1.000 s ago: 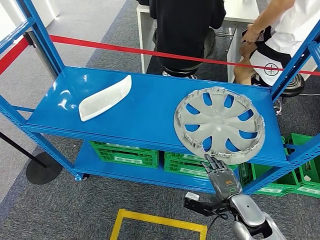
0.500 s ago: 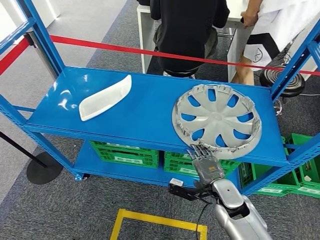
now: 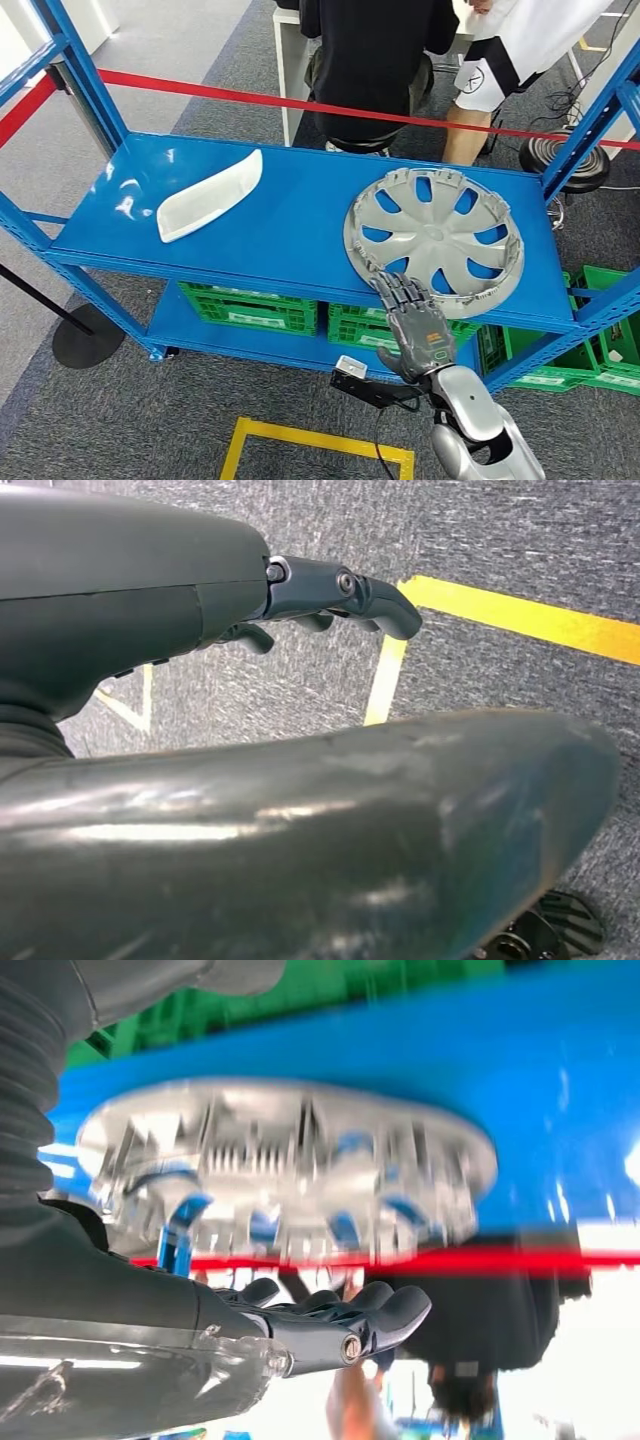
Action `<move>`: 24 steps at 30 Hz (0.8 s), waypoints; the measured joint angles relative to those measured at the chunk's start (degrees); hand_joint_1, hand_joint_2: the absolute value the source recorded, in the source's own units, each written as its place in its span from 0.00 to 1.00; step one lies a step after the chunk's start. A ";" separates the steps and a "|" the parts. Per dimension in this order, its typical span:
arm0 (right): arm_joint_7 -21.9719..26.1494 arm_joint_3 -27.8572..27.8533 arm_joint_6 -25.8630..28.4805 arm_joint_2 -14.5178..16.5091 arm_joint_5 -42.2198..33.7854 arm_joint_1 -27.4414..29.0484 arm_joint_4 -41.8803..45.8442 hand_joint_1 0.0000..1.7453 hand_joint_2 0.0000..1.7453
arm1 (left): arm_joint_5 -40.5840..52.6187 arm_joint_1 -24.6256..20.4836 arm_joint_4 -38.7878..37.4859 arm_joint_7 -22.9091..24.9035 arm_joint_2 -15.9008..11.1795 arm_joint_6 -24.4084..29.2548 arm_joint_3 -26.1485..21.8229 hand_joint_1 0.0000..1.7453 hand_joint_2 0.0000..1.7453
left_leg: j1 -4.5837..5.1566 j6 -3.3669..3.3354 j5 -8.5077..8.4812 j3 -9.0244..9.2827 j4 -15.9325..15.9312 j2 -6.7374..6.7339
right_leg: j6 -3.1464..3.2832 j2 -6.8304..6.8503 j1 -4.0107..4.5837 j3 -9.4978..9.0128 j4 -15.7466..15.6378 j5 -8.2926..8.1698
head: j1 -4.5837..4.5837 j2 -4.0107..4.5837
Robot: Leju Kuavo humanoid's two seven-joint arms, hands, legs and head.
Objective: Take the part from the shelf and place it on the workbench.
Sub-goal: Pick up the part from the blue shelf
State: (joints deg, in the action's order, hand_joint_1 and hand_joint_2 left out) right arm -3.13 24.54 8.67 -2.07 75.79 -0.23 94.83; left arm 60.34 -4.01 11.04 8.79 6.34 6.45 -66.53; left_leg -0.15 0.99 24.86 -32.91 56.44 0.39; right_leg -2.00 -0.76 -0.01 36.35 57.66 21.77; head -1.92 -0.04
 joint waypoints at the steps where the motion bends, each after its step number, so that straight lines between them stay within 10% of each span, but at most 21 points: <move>1: 0.09 -0.25 0.43 -0.06 -0.25 0.58 1.69 0.00 1.00 | -0.08 0.01 0.00 0.00 0.01 0.02 -0.02 0.00 0.00 | 0.00 0.01 0.01 0.00 0.00 0.00 | 0.00 0.00 0.00 0.00 0.00 0.00 | 0.00 0.01; 24: 0.04 -2.75 -0.76 -0.64 0.72 1.56 9.38 0.00 1.00 | 0.58 -0.03 0.00 0.00 0.01 -0.27 -0.05 0.00 0.00 | 0.00 0.00 0.00 0.00 0.00 0.00 | 0.01 0.00 0.00 -0.01 0.02 -0.02 | 0.01 0.00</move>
State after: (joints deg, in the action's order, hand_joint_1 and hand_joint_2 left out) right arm -3.08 21.79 7.92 -2.71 76.51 1.33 104.21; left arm 60.91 -4.04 11.04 8.79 6.34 6.19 -66.58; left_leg -0.15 0.99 24.86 -32.91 56.44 0.39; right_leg -1.99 -0.76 -0.01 36.33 57.68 21.75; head -1.92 -0.04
